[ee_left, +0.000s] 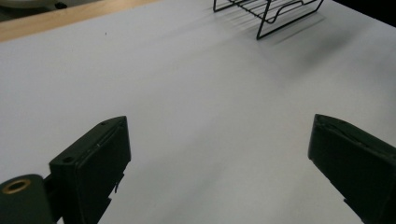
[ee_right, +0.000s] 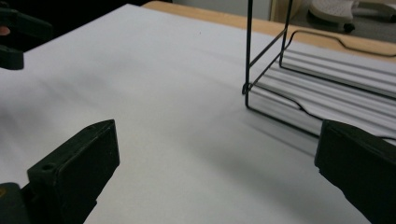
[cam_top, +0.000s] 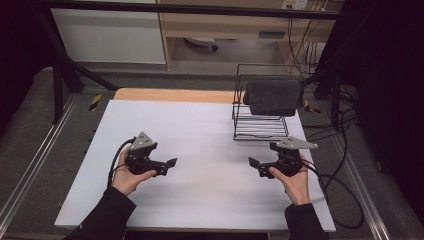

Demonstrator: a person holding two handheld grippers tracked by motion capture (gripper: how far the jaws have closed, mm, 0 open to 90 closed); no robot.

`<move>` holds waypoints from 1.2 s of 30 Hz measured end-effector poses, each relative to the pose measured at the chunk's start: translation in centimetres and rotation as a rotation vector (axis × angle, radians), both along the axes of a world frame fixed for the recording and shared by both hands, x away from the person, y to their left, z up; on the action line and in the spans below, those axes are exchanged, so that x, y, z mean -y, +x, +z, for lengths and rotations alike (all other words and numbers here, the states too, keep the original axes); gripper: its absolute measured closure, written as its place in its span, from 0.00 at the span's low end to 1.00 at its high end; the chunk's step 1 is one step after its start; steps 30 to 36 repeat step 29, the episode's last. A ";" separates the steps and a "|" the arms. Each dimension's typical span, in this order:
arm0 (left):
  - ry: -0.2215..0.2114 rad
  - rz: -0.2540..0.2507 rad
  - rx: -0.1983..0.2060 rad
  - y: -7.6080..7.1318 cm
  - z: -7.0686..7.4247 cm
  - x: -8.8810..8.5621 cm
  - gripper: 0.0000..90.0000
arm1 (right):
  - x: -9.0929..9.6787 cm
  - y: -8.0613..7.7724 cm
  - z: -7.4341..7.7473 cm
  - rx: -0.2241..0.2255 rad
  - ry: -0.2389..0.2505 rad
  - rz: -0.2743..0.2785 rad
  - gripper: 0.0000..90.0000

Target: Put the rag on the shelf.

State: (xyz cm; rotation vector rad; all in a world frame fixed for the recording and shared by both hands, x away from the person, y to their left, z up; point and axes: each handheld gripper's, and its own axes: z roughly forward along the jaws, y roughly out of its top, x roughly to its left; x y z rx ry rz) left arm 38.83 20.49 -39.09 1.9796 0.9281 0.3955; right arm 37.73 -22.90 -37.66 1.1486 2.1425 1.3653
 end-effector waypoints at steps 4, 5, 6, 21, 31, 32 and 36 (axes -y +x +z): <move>0.006 -0.002 -0.015 -0.9 -1.6 -1.7 0.07 | 0.3 -0.4 -1.8 -0.022 -0.013 0.006 0.01; 0.012 -0.001 -0.018 -1.1 -2.0 -2.1 0.07 | 0.5 -0.5 -2.3 -0.024 -0.014 0.009 0.01; 0.017 0.000 -0.021 -1.2 -2.3 -2.5 0.07 | 0.7 -0.7 -2.7 -0.030 -0.012 0.013 0.01; 0.050 0.036 -0.032 -2.9 -5.1 -6.4 0.07 | 3.3 -2.3 -6.9 -0.113 -0.038 0.054 0.01; 0.044 0.022 -0.036 -3.0 -5.4 -6.3 0.07 | 3.3 -2.3 -7.1 -0.111 -0.051 0.049 0.01; 0.044 0.022 -0.036 -3.0 -5.4 -6.3 0.07 | 3.3 -2.3 -7.1 -0.111 -0.051 0.049 0.01; 0.044 0.022 -0.036 -3.0 -5.4 -6.3 0.07 | 3.3 -2.3 -7.1 -0.111 -0.051 0.049 0.01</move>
